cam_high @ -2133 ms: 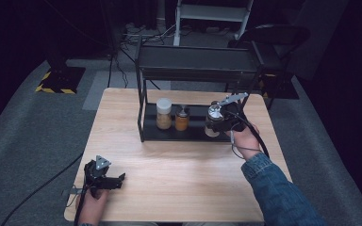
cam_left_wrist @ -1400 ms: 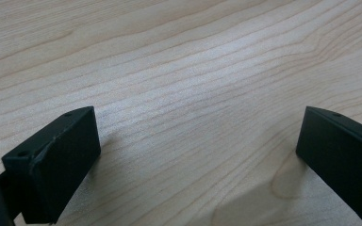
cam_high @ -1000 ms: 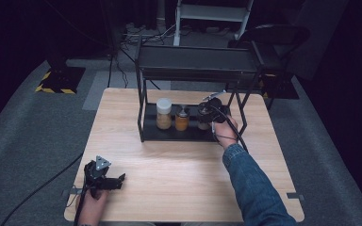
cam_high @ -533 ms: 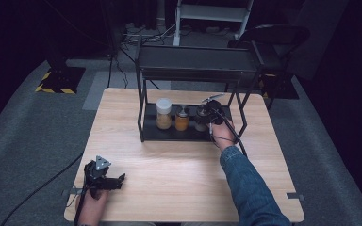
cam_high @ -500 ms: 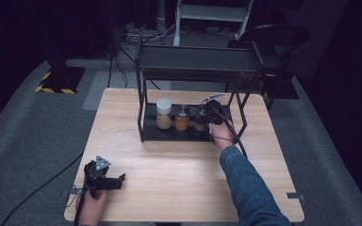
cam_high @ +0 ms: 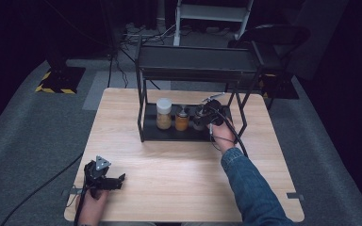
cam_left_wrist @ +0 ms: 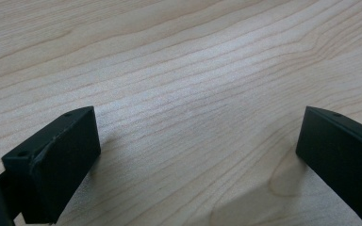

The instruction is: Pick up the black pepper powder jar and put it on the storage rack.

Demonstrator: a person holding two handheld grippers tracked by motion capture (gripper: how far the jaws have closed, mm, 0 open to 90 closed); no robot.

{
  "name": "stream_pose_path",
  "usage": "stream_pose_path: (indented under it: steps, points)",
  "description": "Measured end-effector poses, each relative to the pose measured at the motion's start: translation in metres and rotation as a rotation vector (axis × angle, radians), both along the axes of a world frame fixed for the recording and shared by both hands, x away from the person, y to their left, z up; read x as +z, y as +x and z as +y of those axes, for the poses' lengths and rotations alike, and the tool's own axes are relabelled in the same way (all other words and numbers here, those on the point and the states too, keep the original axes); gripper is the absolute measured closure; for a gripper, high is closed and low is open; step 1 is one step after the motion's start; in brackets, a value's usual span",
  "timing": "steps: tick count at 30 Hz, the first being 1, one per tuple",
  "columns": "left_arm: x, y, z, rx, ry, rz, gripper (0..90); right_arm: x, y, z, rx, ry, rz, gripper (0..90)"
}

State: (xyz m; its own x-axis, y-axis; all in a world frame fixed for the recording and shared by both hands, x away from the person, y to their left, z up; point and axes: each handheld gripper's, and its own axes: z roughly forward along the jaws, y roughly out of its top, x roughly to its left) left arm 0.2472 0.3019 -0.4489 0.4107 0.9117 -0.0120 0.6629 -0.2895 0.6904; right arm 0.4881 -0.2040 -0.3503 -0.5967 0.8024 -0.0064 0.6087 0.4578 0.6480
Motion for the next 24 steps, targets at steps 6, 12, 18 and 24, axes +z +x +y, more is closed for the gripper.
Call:
stream_pose_path:
  steps: [6,12,18,24]
  points:
    - [0.0,0.001,0.0,0.0,0.0,0.001,0.2,0.015,-0.023,-0.009,0.028,0.003,-0.007,6.4]
    - [0.0,0.001,0.0,-0.001,0.0,0.001,0.2,0.024,-0.049,-0.029,0.036,0.01,-0.008,6.4]
    - [0.0,0.001,0.0,-0.001,0.0,0.001,0.2,0.033,-0.074,-0.053,0.038,0.015,-0.032,5.9]
    - [0.0,0.001,0.0,-0.001,0.0,0.001,0.2,0.039,-0.096,-0.075,0.045,0.031,-0.052,5.4]
